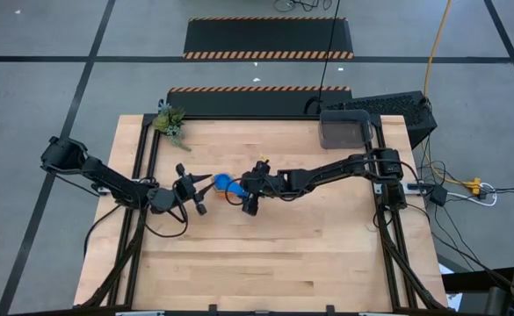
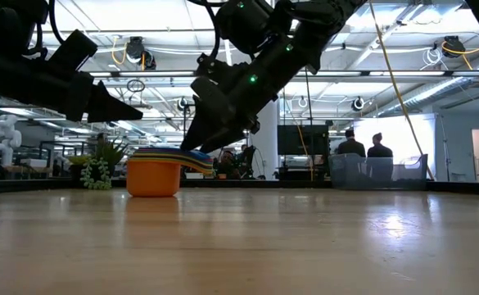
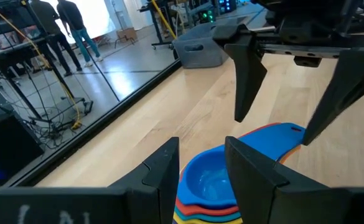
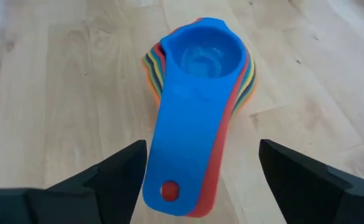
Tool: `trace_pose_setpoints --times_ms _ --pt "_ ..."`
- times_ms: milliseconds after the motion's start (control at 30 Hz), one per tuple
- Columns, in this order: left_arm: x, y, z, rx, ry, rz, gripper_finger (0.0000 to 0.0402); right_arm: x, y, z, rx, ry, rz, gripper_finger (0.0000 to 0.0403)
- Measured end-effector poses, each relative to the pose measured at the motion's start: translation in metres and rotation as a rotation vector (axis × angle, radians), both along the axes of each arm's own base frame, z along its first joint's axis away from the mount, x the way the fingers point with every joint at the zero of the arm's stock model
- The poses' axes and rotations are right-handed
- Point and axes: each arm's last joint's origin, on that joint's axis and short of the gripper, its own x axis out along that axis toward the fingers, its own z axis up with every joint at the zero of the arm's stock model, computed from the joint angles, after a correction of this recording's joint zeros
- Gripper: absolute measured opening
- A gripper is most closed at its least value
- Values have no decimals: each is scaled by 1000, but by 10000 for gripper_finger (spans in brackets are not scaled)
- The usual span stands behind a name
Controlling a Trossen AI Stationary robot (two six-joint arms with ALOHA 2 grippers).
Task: Nest measuring cups in basket
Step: Stack the blue measuring cup on top of the light red measuring cup
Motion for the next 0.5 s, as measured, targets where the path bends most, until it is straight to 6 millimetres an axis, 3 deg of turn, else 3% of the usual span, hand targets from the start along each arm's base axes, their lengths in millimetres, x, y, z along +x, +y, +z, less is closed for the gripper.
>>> trace_pose_setpoints --times_ms 500 --pt "0 0 0 0 0 0 131 -2 -8 -2 -23 30 -4 286"
